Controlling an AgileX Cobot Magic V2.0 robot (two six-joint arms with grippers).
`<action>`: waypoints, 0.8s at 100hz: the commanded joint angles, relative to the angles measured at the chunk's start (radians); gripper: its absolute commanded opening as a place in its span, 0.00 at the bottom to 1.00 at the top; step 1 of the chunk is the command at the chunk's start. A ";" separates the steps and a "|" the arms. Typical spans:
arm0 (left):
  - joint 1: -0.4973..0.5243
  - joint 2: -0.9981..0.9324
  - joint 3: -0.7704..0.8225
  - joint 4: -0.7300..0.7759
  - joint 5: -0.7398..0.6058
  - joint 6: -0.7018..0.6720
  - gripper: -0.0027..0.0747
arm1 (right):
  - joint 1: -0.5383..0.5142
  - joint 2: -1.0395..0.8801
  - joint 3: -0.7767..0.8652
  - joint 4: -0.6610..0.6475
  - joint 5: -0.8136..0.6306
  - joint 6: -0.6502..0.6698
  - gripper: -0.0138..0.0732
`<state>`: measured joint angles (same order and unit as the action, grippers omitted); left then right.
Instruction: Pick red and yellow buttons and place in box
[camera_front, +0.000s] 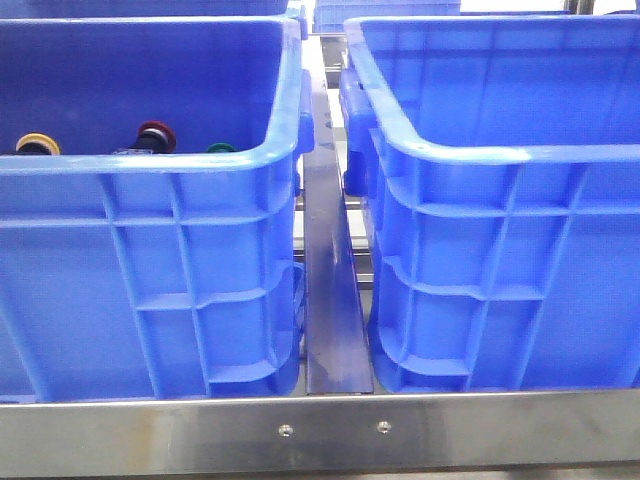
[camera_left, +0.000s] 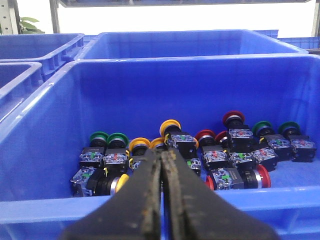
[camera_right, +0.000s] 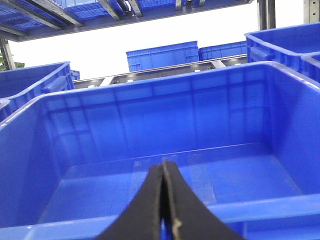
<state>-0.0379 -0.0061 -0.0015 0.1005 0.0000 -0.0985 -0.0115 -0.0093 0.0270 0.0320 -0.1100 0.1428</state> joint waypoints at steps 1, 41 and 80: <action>-0.008 -0.030 0.020 -0.001 -0.079 -0.005 0.01 | 0.001 -0.021 0.005 -0.014 -0.082 0.002 0.08; -0.008 -0.026 -0.102 -0.040 -0.068 -0.005 0.01 | 0.001 -0.021 0.005 -0.014 -0.082 0.002 0.08; -0.008 0.334 -0.736 -0.164 0.524 -0.002 0.01 | 0.001 -0.021 0.005 -0.014 -0.082 0.002 0.08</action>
<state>-0.0379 0.2122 -0.5757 -0.0414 0.4346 -0.0985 -0.0115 -0.0093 0.0270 0.0320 -0.1100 0.1450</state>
